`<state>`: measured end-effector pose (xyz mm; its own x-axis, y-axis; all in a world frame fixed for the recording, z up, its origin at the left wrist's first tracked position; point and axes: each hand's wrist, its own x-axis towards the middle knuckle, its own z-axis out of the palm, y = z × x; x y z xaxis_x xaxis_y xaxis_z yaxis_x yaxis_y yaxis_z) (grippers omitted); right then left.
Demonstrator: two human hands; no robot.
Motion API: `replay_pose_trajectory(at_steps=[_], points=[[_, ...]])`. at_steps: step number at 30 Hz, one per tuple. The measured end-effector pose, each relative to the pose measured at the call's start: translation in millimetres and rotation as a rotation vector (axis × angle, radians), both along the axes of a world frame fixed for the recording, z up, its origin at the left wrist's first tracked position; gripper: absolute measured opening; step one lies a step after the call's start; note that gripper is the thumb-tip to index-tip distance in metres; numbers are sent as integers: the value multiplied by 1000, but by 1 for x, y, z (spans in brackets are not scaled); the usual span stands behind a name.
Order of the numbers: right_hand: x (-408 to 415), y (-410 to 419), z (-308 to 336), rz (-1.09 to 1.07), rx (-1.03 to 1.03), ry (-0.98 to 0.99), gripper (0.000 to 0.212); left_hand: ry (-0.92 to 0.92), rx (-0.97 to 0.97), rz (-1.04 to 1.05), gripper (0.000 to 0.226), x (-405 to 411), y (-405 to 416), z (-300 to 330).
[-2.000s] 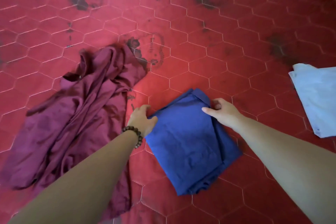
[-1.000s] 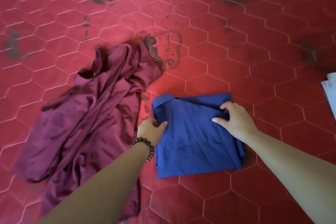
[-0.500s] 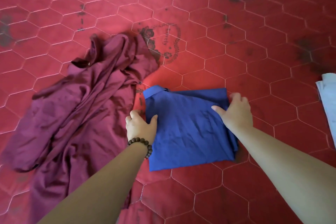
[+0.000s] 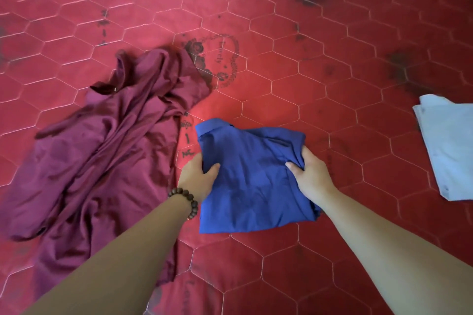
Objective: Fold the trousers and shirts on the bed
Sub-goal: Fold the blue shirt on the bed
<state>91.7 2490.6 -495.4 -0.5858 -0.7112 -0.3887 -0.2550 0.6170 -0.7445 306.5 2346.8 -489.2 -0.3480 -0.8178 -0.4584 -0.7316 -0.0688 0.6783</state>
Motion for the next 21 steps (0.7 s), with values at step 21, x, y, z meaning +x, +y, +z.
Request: replay_pose_trajectory(at_steps=[21], points=[[-268,196,109,-63,-95,118,54,224,-97,-127,11,-268,172,87]])
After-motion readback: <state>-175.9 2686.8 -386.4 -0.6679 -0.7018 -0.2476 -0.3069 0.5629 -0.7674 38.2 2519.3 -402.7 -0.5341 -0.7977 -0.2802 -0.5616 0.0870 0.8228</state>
